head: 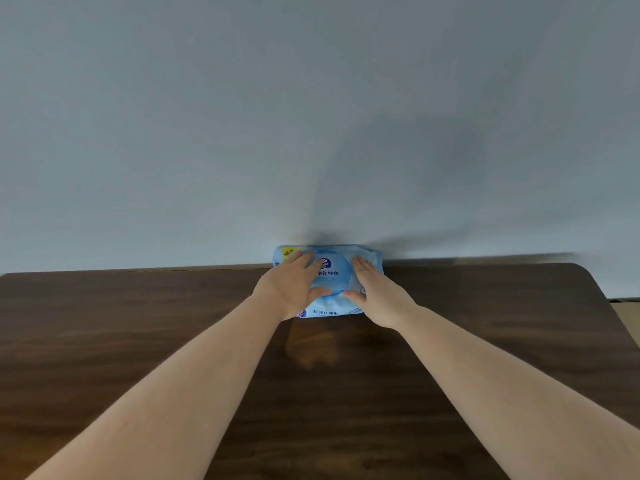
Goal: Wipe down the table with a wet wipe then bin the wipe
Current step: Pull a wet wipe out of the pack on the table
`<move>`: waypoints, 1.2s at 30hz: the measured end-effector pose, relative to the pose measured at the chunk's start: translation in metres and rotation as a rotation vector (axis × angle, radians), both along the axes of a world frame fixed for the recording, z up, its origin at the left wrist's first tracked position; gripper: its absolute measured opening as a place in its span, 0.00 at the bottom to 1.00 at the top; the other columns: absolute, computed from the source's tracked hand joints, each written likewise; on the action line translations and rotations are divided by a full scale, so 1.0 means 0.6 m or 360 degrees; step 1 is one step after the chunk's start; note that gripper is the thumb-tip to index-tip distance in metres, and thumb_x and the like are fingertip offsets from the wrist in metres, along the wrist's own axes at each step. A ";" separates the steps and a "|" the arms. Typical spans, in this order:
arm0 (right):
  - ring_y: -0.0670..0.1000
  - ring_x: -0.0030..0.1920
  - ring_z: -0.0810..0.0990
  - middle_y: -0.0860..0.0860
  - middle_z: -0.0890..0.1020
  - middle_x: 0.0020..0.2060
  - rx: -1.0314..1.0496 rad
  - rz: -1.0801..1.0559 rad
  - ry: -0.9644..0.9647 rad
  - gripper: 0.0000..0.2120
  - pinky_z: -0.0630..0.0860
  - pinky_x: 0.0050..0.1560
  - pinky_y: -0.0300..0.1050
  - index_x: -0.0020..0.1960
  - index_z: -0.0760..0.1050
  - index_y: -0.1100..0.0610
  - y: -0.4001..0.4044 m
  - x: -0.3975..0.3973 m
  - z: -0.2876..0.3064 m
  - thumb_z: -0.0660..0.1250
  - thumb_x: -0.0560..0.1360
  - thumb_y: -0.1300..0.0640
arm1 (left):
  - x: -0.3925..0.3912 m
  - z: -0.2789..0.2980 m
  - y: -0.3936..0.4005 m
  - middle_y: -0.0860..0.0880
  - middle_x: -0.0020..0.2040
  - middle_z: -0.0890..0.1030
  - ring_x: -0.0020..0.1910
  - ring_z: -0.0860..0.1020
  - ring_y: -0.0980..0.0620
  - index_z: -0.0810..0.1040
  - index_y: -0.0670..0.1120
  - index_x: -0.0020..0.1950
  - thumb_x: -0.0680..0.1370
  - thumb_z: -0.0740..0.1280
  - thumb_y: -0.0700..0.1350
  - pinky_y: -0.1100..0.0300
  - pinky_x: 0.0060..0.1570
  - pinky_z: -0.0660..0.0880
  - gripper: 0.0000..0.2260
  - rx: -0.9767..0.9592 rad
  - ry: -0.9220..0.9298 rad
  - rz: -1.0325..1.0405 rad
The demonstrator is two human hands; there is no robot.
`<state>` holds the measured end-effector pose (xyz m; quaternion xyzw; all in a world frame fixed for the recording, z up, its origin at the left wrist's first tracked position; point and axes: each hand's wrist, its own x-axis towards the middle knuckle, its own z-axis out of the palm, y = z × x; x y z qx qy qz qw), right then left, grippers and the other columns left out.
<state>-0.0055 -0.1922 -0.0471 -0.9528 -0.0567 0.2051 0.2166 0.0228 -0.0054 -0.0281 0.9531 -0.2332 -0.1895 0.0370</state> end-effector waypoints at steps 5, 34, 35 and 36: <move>0.49 0.77 0.47 0.51 0.46 0.77 -0.0047 0.0032 0.0010 0.35 0.52 0.74 0.47 0.77 0.41 0.57 0.003 -0.003 0.001 0.57 0.80 0.46 | 0.017 0.016 -0.004 0.45 0.55 0.80 0.55 0.77 0.44 0.75 0.43 0.60 0.79 0.51 0.63 0.53 0.51 0.72 0.27 -0.0427 -0.0199 0.0385; 0.56 0.61 0.71 0.54 0.76 0.59 -0.0247 0.0089 -0.0474 0.14 0.72 0.55 0.52 0.62 0.72 0.54 0.081 0.023 0.020 0.58 0.80 0.51 | -0.026 -0.012 0.061 0.47 0.39 0.78 0.41 0.73 0.48 0.73 0.45 0.40 0.77 0.65 0.47 0.59 0.41 0.66 0.08 -0.0910 -0.0075 0.1358; 0.56 0.61 0.72 0.54 0.77 0.58 -0.0236 0.0080 -0.0484 0.14 0.72 0.55 0.52 0.62 0.73 0.54 0.084 0.024 0.019 0.59 0.80 0.52 | -0.026 -0.015 0.064 0.47 0.39 0.77 0.41 0.73 0.48 0.73 0.45 0.40 0.77 0.65 0.47 0.59 0.41 0.66 0.08 -0.0913 -0.0069 0.1352; 0.57 0.60 0.72 0.55 0.77 0.58 -0.0216 0.0068 -0.0486 0.13 0.72 0.55 0.52 0.62 0.74 0.54 0.086 0.025 0.018 0.59 0.80 0.53 | -0.026 -0.017 0.065 0.47 0.39 0.77 0.41 0.73 0.47 0.73 0.46 0.39 0.77 0.65 0.47 0.59 0.40 0.66 0.08 -0.0917 -0.0067 0.1348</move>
